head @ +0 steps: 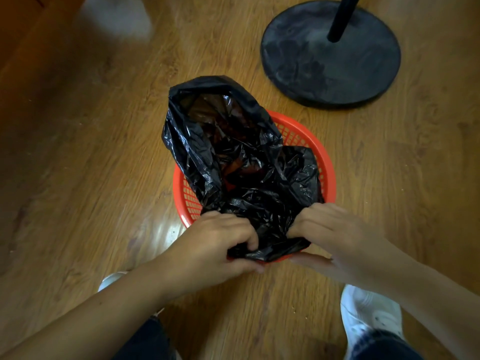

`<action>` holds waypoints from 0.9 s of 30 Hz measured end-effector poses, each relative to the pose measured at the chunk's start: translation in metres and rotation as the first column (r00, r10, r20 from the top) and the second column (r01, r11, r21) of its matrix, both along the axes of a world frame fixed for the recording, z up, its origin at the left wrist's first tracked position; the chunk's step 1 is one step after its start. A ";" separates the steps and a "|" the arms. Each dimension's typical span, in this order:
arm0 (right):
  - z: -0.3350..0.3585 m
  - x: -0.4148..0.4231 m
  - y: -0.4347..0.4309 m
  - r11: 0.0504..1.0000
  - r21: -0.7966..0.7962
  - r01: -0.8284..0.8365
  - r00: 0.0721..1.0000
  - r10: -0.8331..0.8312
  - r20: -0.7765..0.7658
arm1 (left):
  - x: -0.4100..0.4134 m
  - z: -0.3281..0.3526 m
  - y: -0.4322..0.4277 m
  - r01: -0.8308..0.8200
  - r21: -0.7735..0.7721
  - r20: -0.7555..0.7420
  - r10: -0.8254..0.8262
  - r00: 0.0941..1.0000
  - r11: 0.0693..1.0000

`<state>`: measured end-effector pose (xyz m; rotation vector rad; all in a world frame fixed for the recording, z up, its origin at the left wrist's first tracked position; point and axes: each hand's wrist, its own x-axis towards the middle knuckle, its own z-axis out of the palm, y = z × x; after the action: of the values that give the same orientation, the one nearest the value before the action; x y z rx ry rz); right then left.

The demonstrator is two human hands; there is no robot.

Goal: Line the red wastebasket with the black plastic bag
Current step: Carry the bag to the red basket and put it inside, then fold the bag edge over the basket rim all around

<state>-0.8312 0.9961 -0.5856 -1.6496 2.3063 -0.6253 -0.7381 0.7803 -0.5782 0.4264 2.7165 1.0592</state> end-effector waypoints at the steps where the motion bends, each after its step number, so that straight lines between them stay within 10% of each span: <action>1: -0.001 0.000 0.000 1.000 -0.016 0.016 1.000 -0.016 -0.010 | 0.000 0.001 0.000 0.017 -0.039 -0.010 -0.018 1.000 0.999; 16: -0.012 -0.011 -0.013 0.963 -0.188 0.194 0.913 -0.247 -0.326 | -0.009 -0.009 -0.007 -0.304 -0.151 -0.257 0.259 0.931 0.941; 27: -0.016 -0.002 -0.020 0.971 -0.123 0.206 0.937 -0.232 -0.262 | -0.011 -0.004 -0.012 -0.391 -0.013 -0.176 0.383 0.907 0.920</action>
<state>-0.8335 0.9766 -0.6013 -1.6214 2.7274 -0.5887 -0.7492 0.7684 -0.5827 -0.0429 3.0563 1.0851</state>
